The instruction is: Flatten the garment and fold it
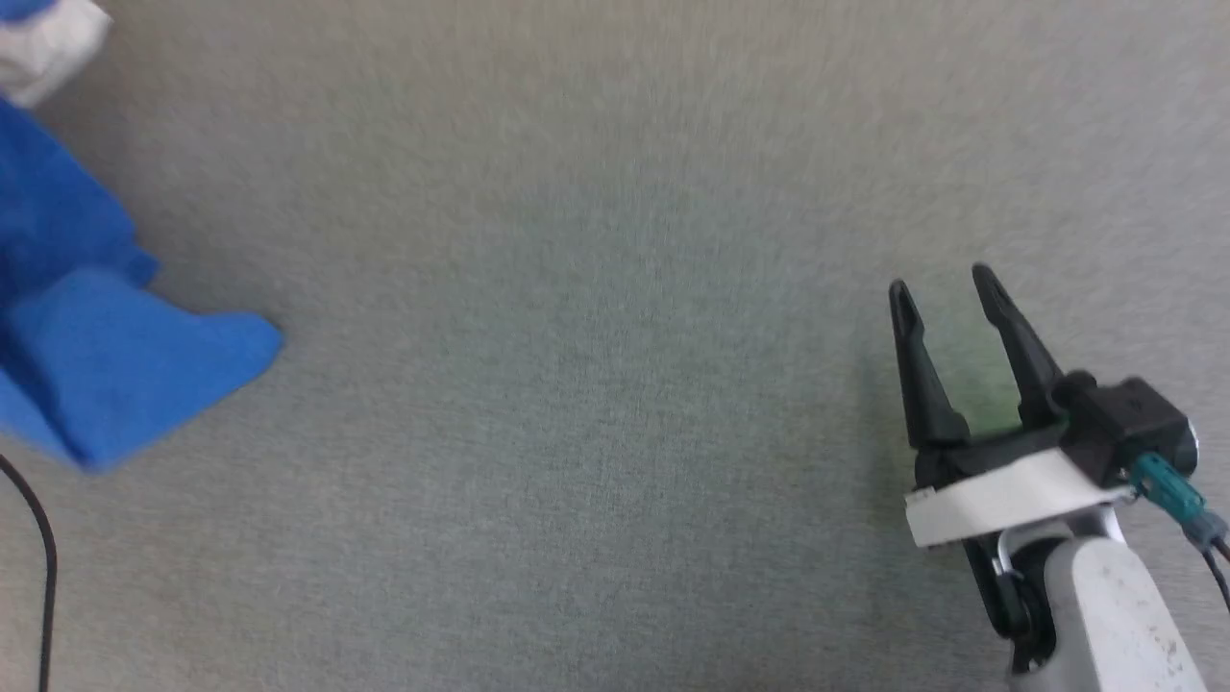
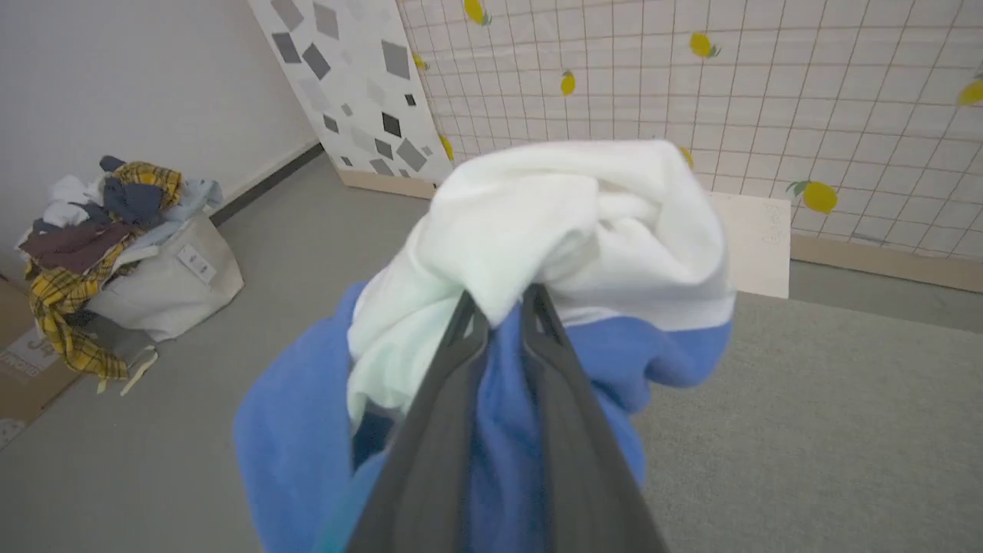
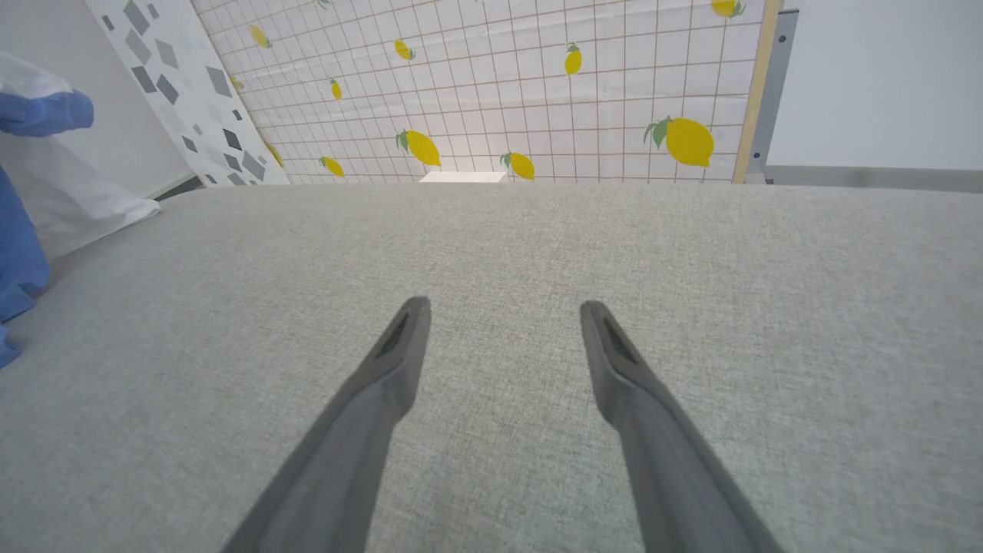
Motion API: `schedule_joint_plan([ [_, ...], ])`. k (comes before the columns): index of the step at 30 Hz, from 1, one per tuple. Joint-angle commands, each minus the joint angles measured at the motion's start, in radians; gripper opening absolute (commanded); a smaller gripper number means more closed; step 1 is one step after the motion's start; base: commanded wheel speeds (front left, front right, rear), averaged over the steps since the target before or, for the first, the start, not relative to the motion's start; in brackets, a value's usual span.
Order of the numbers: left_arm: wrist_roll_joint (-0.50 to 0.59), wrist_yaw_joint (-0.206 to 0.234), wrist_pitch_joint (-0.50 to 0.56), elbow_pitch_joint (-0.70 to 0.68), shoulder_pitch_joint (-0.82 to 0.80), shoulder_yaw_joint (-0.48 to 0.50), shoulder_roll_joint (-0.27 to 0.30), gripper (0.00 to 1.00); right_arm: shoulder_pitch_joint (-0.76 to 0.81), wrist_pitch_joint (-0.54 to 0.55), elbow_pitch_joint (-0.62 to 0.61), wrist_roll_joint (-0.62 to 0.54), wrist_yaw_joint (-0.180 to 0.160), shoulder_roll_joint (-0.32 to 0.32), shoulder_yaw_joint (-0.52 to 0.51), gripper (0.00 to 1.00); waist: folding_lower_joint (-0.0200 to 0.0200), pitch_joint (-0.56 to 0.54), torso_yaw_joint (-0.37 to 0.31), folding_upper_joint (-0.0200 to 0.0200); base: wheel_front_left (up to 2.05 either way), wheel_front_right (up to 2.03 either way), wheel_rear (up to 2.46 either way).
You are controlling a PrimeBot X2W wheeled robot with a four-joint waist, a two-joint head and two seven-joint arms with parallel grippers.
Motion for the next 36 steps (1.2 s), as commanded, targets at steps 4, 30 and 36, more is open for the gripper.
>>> schedule_joint_plan([
  [4,0.032,-0.047,-0.076,-0.022,-0.093,-0.061,0.001,0.0,0.057,-0.022,0.025,0.043,-0.002,0.002,-0.029,1.0,0.0,-0.268,-0.054,0.0,0.0,0.0,0.0],
  [30,-0.183,-0.159,0.087,0.122,0.158,-0.554,-0.491,0.0,0.22,0.03,-0.001,0.081,-0.002,0.002,-0.063,1.0,0.0,-0.419,-0.316,0.0,0.0,0.0,0.0],
  [36,-0.226,-0.145,0.222,0.257,0.293,-0.666,-0.501,0.0,0.219,0.046,-0.008,0.081,-0.002,0.002,-0.045,1.0,0.0,-0.411,-0.316,0.0,0.0,0.0,0.0],
])
